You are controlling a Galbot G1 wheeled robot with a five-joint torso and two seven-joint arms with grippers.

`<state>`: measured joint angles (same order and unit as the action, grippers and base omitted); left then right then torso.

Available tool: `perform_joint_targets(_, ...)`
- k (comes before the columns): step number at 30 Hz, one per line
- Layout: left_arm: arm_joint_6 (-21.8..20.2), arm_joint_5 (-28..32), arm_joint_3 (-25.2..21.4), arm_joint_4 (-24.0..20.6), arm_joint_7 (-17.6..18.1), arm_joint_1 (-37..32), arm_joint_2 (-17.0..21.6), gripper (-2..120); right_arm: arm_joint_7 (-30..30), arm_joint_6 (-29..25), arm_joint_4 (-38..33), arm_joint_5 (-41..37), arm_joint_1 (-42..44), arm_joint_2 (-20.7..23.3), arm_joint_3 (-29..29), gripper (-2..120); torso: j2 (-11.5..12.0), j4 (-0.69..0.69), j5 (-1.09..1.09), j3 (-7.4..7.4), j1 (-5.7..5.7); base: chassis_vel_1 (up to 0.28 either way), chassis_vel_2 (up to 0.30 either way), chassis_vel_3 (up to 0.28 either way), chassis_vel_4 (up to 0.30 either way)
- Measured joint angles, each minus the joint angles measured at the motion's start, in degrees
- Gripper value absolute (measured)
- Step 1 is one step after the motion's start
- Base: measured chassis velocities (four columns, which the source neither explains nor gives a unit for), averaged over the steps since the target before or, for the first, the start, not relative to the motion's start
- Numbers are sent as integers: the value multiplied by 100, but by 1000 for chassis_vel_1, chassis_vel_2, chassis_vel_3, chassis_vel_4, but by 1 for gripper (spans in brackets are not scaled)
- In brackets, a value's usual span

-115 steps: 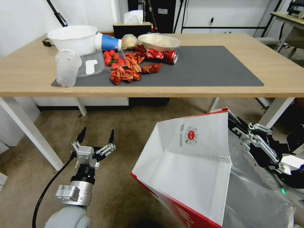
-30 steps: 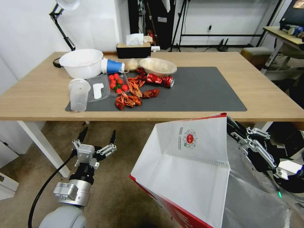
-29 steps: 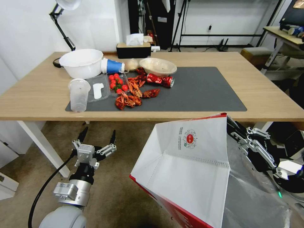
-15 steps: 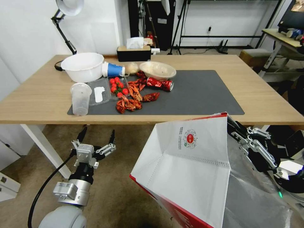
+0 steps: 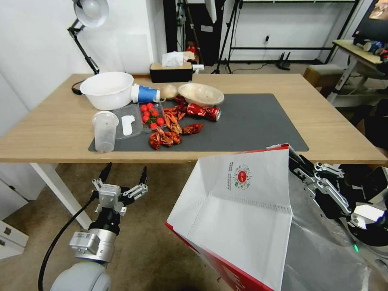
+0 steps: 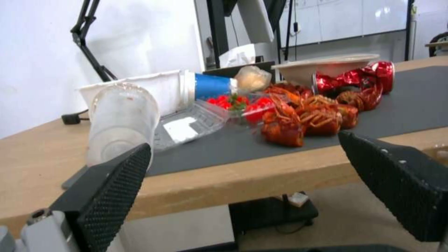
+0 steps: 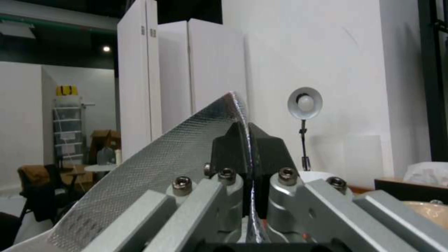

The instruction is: Pick up the food delivery bag from the floor and place it on the table.

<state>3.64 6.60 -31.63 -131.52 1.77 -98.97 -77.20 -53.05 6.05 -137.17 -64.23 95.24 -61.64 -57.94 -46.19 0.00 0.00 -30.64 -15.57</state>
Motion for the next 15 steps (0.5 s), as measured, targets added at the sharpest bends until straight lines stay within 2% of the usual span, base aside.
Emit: perform_joint_targets(15,103,-23,-9,38,-34,-19,-6,100,-27,-16,-45,41,44,-72,22,0,-377,0,1,-221,-156,0,0,0,0)
